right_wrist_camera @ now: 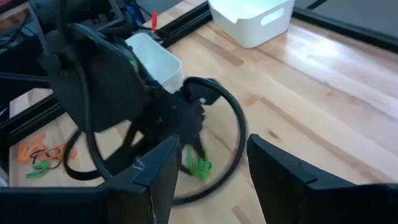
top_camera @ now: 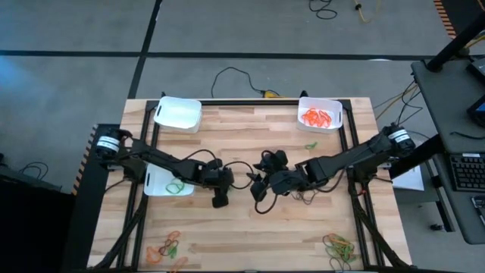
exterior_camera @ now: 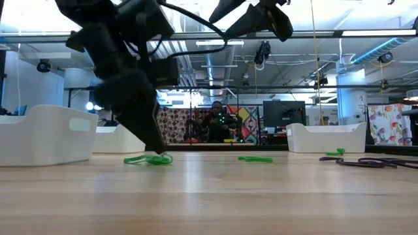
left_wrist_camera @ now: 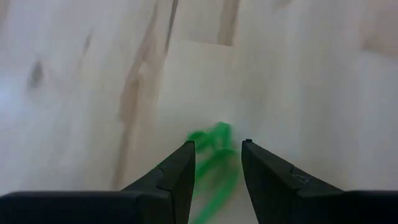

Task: Sort rubber bands into baskets
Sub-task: Put the green rubber band into the bottom white bin

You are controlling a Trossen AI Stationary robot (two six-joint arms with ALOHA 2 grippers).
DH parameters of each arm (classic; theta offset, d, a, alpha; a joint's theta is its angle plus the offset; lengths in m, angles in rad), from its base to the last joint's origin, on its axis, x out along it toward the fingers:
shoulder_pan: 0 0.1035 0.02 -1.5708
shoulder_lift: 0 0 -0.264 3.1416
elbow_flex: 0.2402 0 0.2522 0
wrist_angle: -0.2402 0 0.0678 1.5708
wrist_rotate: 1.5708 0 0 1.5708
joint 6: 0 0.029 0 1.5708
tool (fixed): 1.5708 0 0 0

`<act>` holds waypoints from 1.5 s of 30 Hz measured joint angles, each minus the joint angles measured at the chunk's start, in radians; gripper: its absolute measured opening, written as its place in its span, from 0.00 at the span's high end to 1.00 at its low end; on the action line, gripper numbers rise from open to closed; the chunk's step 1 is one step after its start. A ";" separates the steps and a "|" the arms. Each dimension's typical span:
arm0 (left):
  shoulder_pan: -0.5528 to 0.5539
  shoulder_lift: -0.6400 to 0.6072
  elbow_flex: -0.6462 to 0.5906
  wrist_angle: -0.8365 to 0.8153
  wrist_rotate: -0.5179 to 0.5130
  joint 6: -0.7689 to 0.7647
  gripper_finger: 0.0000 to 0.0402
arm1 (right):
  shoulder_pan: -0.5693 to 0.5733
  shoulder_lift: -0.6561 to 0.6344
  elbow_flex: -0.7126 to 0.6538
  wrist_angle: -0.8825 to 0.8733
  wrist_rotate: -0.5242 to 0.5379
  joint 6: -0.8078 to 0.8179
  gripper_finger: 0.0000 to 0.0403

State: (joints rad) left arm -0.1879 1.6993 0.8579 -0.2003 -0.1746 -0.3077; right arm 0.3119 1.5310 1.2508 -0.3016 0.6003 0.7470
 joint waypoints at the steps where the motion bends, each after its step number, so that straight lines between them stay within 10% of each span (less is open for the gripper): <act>1: -0.001 0.012 0.005 0.001 -0.010 0.033 0.71 | 0.000 0.007 0.004 -0.001 -0.006 0.003 0.56; 16: 0.001 0.161 0.163 -0.042 0.061 0.083 0.73 | 0.038 0.036 0.043 -0.010 -0.009 0.003 0.56; 26: 0.003 0.146 0.176 -0.117 0.058 0.021 0.98 | 0.053 0.035 0.043 -0.034 -0.009 0.002 0.56; 45: -0.009 -0.342 0.209 -0.397 -0.045 -0.051 1.00 | 0.053 0.042 0.049 -0.087 -0.020 -0.052 0.56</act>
State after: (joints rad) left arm -0.1966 1.3572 1.0665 -0.5978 -0.2196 -0.3591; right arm 0.3653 1.5730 1.2995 -0.3888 0.5803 0.6954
